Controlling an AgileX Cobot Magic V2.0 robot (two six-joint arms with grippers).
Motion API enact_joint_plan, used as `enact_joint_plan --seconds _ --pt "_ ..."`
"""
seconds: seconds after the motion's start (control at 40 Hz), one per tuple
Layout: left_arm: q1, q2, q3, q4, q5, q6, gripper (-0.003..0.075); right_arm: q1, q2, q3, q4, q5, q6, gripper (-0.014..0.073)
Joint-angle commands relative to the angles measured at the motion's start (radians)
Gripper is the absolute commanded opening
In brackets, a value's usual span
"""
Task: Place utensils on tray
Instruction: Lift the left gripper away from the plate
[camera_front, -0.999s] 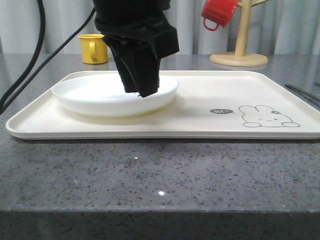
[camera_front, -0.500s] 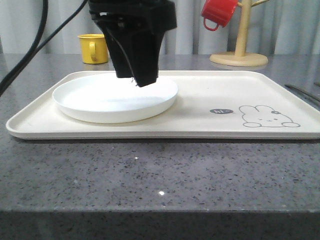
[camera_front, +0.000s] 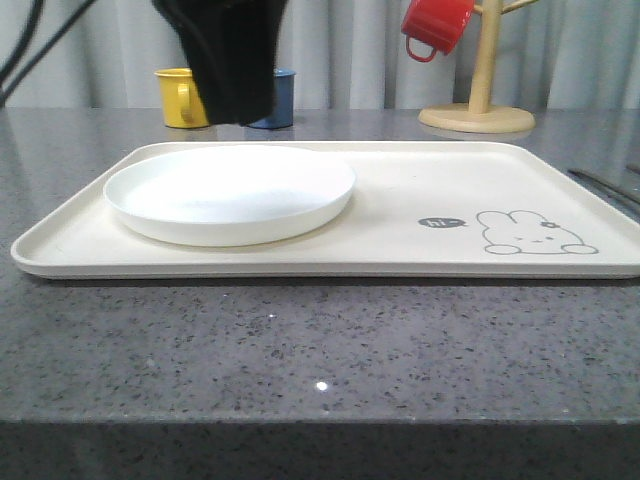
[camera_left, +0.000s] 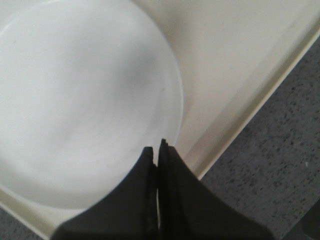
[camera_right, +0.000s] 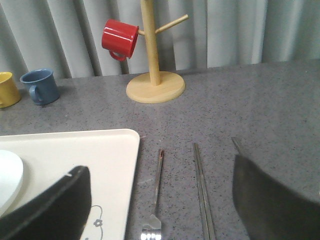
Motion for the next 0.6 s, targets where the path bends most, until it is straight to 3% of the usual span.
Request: enact_joint_plan --seconds 0.0,0.3,0.575 --pt "0.06 -0.114 0.049 0.001 0.023 -0.036 -0.0018 -0.005 0.012 -0.034 -0.004 -0.078 -0.007 0.0602" --pt "0.284 -0.369 0.307 -0.004 -0.134 -0.083 -0.0018 -0.005 0.012 -0.034 -0.004 -0.078 -0.007 0.0602" --pt "0.454 -0.708 0.574 -0.004 -0.398 -0.104 -0.0018 -0.005 0.012 -0.034 -0.004 -0.078 -0.007 0.0602"
